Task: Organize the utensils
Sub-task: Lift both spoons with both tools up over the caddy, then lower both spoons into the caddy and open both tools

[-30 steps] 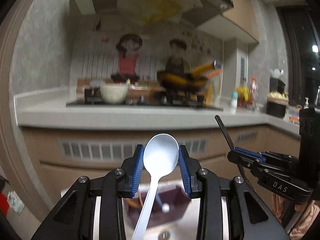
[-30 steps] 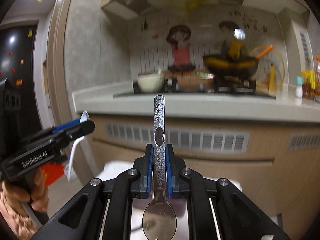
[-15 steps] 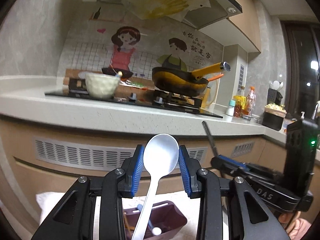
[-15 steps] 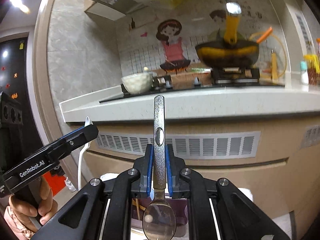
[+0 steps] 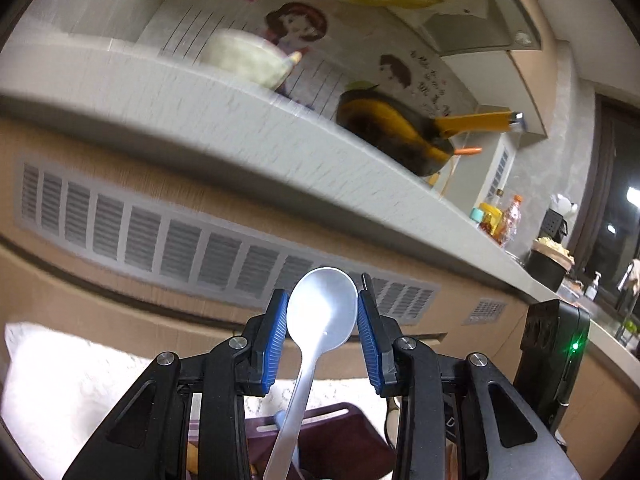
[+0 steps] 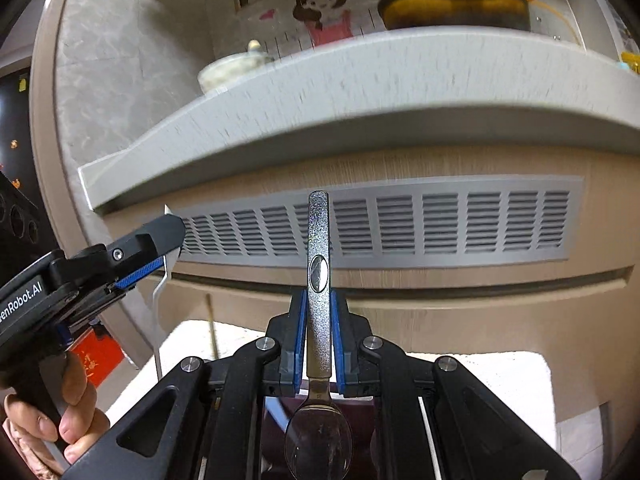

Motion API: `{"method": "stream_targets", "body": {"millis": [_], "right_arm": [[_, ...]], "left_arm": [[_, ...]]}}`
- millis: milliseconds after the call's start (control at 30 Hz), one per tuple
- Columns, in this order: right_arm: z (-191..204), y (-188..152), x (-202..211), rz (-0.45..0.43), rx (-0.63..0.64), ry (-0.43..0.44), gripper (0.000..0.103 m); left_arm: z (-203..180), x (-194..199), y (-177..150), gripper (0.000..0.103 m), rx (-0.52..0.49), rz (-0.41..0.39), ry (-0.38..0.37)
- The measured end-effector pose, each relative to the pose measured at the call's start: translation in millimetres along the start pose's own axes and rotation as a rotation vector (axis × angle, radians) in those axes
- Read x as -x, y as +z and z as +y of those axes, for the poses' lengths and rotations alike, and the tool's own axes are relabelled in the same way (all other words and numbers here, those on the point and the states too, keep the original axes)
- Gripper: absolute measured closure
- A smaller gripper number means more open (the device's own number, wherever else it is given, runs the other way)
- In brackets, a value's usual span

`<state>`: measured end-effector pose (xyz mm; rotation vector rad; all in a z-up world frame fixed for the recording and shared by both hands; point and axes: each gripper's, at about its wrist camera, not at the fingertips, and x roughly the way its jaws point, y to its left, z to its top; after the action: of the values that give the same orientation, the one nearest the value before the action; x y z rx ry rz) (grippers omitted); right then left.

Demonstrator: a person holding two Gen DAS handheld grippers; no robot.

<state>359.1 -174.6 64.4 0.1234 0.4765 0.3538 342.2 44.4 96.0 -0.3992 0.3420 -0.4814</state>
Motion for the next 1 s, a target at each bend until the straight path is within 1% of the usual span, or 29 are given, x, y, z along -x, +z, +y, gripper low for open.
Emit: {"method": "stream_targets", "body": {"millis": [167, 267, 333, 400, 467, 633, 700, 733, 767, 800, 833, 867, 900, 967, 1000], "right_arm": [[2.0, -17.9, -23.9, 0.020, 0.045, -0.024, 0.092], [-0.1, -27.5, -30.7, 0.024, 0.051, -0.042, 0.092], [2.8, -34.2, -33.7, 0.018, 0.079, -0.064, 0.092], [7.8, -41.1, -35.0, 0.018, 0.112, -0.087, 0.092], [12.3, -48.8, -35.2, 0.029, 0.136, -0.093, 0.092], [19.6, -67.8, -26.0, 0.064, 0.166, -0.102, 0.092], [21.7, -71.9, -18.9, 0.064, 0.170, -0.110, 0.090], [22.4, -73.3, -14.6, 0.075, 0.173, -0.110, 0.086], [23.5, -75.1, -9.4, 0.086, 0.174, -0.104, 0.080], [24.2, -75.6, -4.6, 0.088, 0.175, -0.102, 0.077], [25.2, -76.8, 2.3, 0.087, 0.177, -0.105, 0.070], [26.4, -77.7, 10.4, 0.084, 0.182, -0.107, 0.066], [27.8, -78.2, 16.8, 0.081, 0.186, -0.108, 0.064], [31.6, -79.8, 34.5, 0.077, 0.199, -0.109, 0.056], [33.8, -79.8, 40.4, 0.077, 0.204, -0.107, 0.054]], "left_arm": [[22.4, -14.2, -28.0, 0.067, 0.005, 0.015, 0.065], [30.3, -14.7, -42.9, 0.067, 0.019, 0.027, 0.082], [31.7, -13.9, -51.1, 0.067, 0.010, 0.028, 0.099], [31.4, -13.3, -61.3, 0.067, -0.015, 0.036, 0.122], [30.9, -11.9, -68.8, 0.067, -0.027, 0.045, 0.135], [30.9, -4.0, -77.8, 0.066, -0.019, 0.064, 0.156], [30.3, 0.8, -79.8, 0.063, -0.005, 0.088, 0.166], [30.5, 3.0, -80.2, 0.061, 0.002, 0.095, 0.167], [28.0, 7.1, -81.1, 0.059, 0.010, 0.101, 0.167], [25.5, 11.8, -81.6, 0.057, 0.013, 0.104, 0.170], [22.1, 17.6, -81.1, 0.053, 0.015, 0.105, 0.175], [17.8, 23.5, -80.7, 0.052, 0.018, 0.102, 0.176], [13.0, 29.3, -79.8, 0.052, 0.019, 0.099, 0.177], [1.9, 42.8, -78.0, 0.050, 0.013, 0.093, 0.185], [-4.8, 51.7, -77.7, 0.050, 0.006, 0.093, 0.193]]}}
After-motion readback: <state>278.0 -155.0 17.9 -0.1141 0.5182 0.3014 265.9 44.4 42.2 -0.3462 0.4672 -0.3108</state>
